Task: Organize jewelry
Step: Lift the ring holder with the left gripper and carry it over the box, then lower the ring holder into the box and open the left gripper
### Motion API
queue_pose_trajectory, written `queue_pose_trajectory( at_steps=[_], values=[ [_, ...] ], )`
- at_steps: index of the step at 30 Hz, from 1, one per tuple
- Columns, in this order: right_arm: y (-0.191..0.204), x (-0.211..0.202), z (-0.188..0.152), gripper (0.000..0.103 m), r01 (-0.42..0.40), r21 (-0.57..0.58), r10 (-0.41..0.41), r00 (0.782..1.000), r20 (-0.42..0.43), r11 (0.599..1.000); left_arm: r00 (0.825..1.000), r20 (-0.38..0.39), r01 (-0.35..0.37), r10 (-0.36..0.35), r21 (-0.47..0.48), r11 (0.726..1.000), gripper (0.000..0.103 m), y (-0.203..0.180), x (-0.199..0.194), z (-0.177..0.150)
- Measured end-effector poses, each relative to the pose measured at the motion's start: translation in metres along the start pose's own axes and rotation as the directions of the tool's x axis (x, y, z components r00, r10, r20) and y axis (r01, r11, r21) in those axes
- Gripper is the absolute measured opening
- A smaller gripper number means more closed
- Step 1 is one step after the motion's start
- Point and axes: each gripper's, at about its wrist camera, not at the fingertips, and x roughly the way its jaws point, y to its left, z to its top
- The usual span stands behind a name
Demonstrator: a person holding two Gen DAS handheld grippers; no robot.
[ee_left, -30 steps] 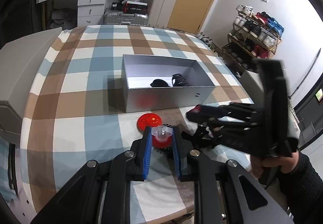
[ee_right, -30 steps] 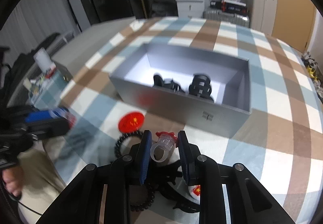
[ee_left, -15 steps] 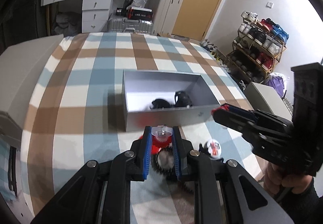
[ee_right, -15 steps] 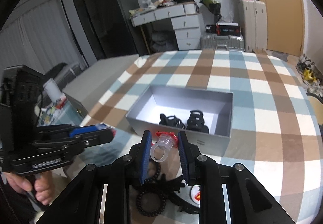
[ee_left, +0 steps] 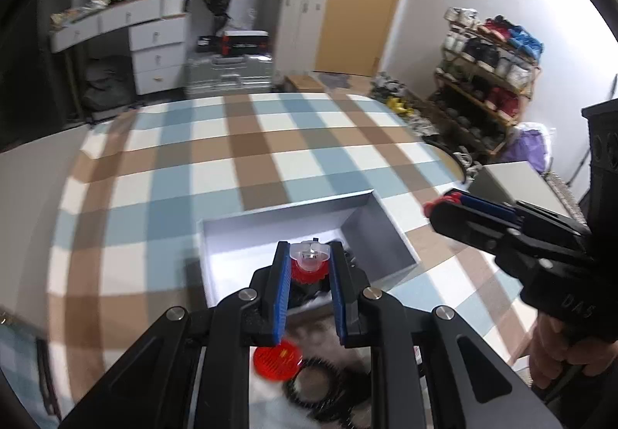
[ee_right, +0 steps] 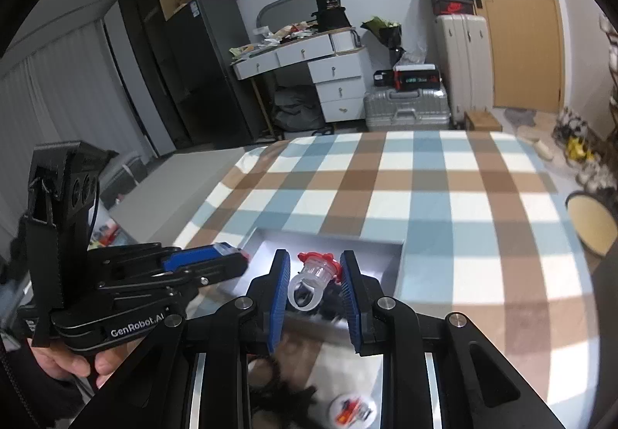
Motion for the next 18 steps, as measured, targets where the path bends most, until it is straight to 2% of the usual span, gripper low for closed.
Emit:
queue_pose_trajectory(
  at_steps=[7,10,15,18],
  values=[
    [-0.012,0.022,0.018,0.026,0.017,0.020,-0.017,1.000,0.021,1.000,0.998,-0.027,0.051,-0.053,-0.053,0.997,0.014,0.012,0.028,0.016],
    [-0.024,0.036,0.011,0.026,0.022,0.048,-0.022,1.000,-0.008,0.999,0.996,-0.050,0.074,-0.077,-0.067,0.995,0.014,0.014,0.040,0.011],
    [-0.040,0.052,0.002,0.026,0.028,0.082,-0.024,0.999,-0.048,0.996,0.996,-0.067,0.060,-0.062,-0.028,0.998,0.014,0.011,0.046,0.007],
    [-0.043,0.061,-0.002,0.026,0.018,0.098,-0.012,0.998,-0.070,0.995,0.995,-0.075,0.070,-0.073,-0.039,0.997,0.014,0.014,0.049,0.008]
  ],
)
